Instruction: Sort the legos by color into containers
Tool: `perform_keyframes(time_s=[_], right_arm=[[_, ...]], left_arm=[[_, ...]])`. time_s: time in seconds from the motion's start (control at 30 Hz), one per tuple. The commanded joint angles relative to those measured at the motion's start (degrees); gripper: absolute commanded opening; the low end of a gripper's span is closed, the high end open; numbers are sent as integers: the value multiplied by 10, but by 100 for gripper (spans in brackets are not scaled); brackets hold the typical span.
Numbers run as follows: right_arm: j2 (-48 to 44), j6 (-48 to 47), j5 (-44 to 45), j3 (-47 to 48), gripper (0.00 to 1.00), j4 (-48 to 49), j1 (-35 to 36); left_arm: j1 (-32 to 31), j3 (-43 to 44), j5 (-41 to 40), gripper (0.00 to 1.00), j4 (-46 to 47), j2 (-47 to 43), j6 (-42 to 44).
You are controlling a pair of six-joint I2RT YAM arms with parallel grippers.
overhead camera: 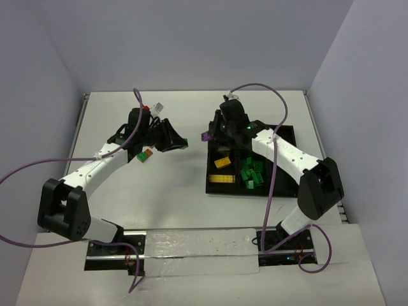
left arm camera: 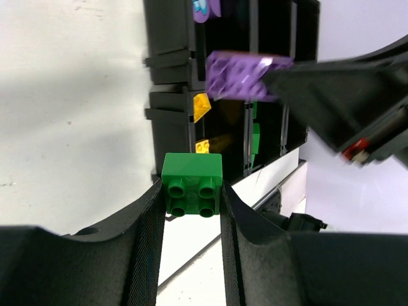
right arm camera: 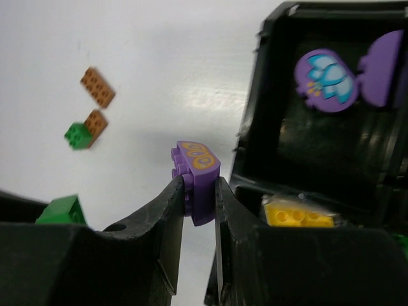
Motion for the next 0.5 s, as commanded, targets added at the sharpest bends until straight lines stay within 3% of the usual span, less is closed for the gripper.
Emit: perform_keyframes(time_s=[0.0,0.3,0.43,0.47], right_arm=[[-5,-6,75,2,0,37,-51],[49,-8,96,23,0,39,-94],[80,-16,79,45,17,30,-95],[85,-17,75,51,31,29,-94]], left_arm=[[-4,-3,1,0,2,7,1],[-19,4,-45,0,-14,17,-5],[-20,18,-66,0,-40,17,3],[-20,22,-67,0,-44,16,4]])
